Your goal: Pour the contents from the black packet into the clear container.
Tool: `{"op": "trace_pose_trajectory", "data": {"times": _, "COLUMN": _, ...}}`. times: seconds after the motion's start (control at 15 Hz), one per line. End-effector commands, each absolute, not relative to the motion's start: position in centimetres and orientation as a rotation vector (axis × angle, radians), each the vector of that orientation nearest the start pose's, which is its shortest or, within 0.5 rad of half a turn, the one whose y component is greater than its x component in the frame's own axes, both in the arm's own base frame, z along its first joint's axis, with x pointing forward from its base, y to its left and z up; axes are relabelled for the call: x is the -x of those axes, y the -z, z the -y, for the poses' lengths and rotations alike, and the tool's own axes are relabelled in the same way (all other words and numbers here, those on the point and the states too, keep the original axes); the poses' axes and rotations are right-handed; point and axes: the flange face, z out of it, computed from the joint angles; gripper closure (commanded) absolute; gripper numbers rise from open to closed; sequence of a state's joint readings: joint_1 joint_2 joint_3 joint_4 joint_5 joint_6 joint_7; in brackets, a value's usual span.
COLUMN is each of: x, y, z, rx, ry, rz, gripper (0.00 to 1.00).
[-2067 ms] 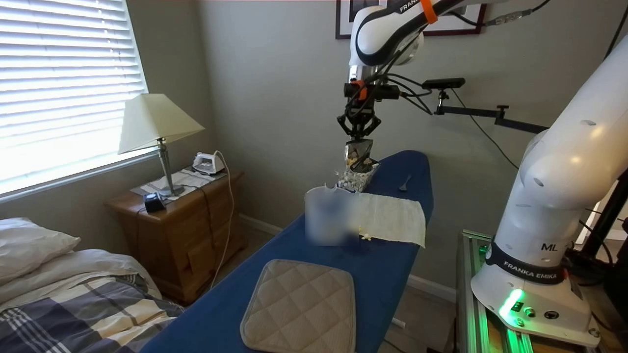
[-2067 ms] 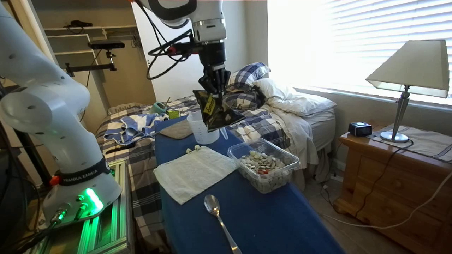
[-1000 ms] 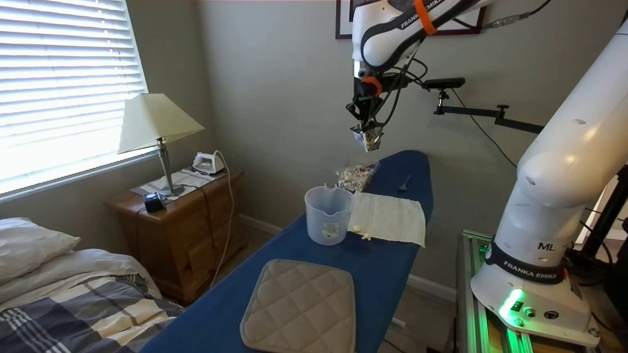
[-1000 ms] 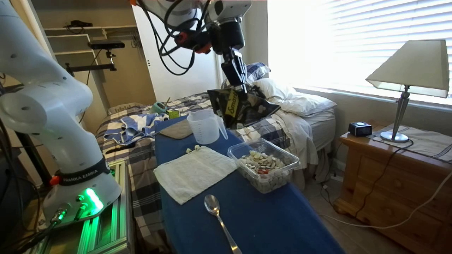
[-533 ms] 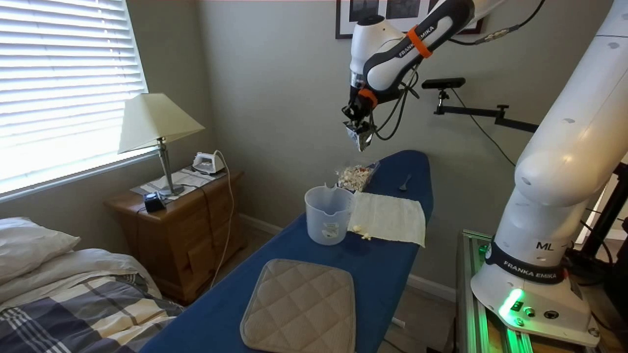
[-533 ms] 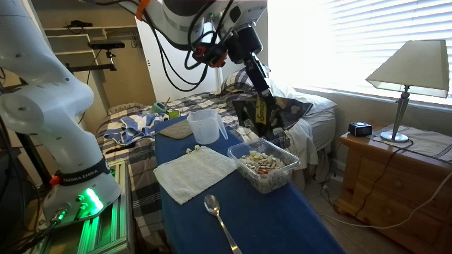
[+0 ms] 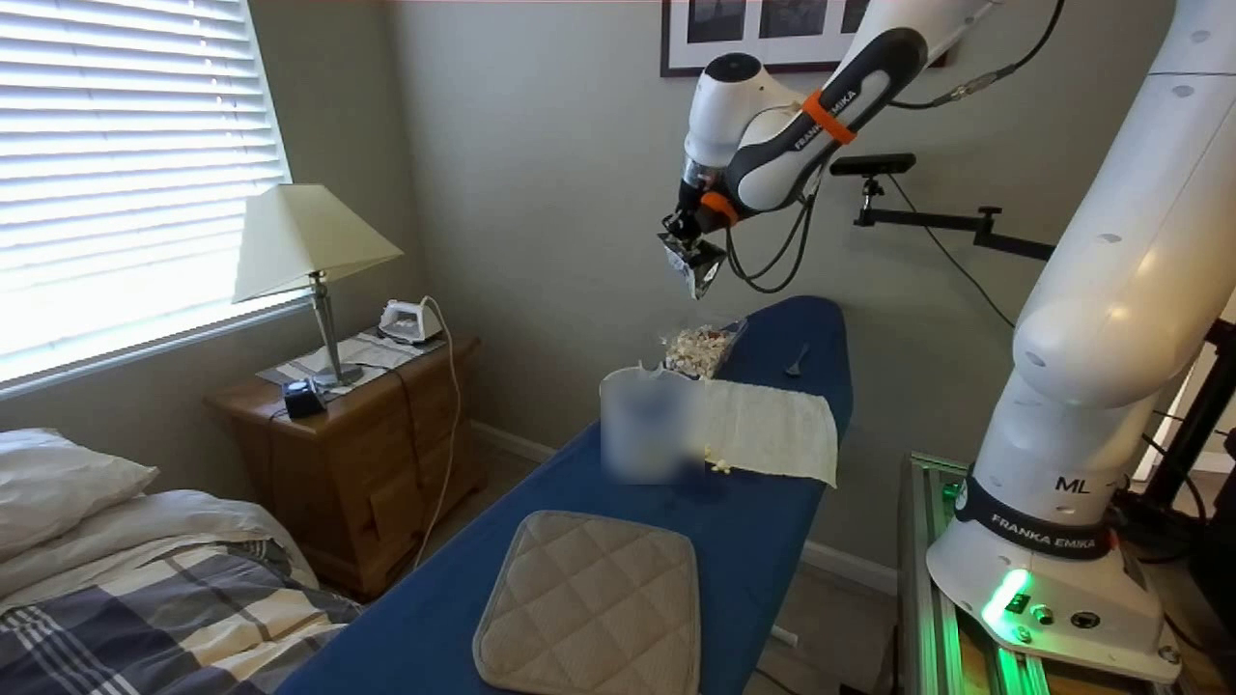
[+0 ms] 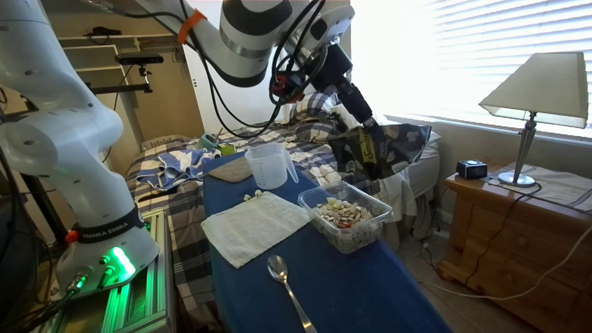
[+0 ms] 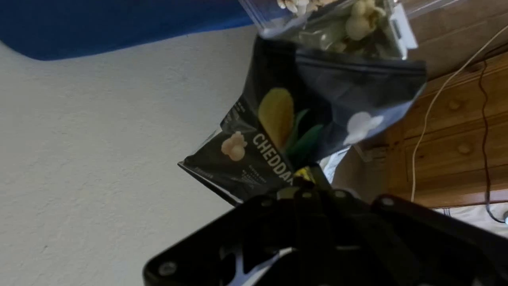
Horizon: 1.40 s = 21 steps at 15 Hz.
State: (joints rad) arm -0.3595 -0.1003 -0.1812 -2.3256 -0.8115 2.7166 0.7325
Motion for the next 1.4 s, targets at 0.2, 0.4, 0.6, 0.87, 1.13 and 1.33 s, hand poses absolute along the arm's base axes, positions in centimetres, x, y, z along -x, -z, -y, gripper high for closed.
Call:
{"op": "trace_pose_trajectory", "data": {"times": 0.2, "x": -45.9, "y": -41.8, "z": 25.0, "rx": 3.284, "ry": 1.002, "rz": -1.104, "gripper": 1.00}}
{"op": "trace_pose_trajectory", "data": {"times": 0.4, "x": -45.7, "y": -41.2, "z": 24.9, "rx": 3.281, "ry": 0.997, "rz": -1.112, "gripper": 1.00}}
{"op": "trace_pose_trajectory", "data": {"times": 0.6, "x": -45.9, "y": -41.9, "z": 25.1, "rx": 3.273, "ry": 1.197, "rz": -0.964, "gripper": 1.00}}
{"op": "trace_pose_trajectory", "data": {"times": 0.87, "x": -44.8, "y": -41.3, "z": 24.7, "rx": 3.322, "ry": 1.171, "rz": -0.996, "gripper": 1.00}}
{"op": "trace_pose_trajectory", "data": {"times": 1.13, "x": -43.8, "y": -41.2, "z": 25.2, "rx": 3.373, "ry": 1.303, "rz": -0.916, "gripper": 1.00}}
{"op": "trace_pose_trajectory", "data": {"times": 1.33, "x": -42.9, "y": -40.0, "z": 24.8, "rx": 3.371, "ry": 1.251, "rz": -1.080, "gripper": 1.00}}
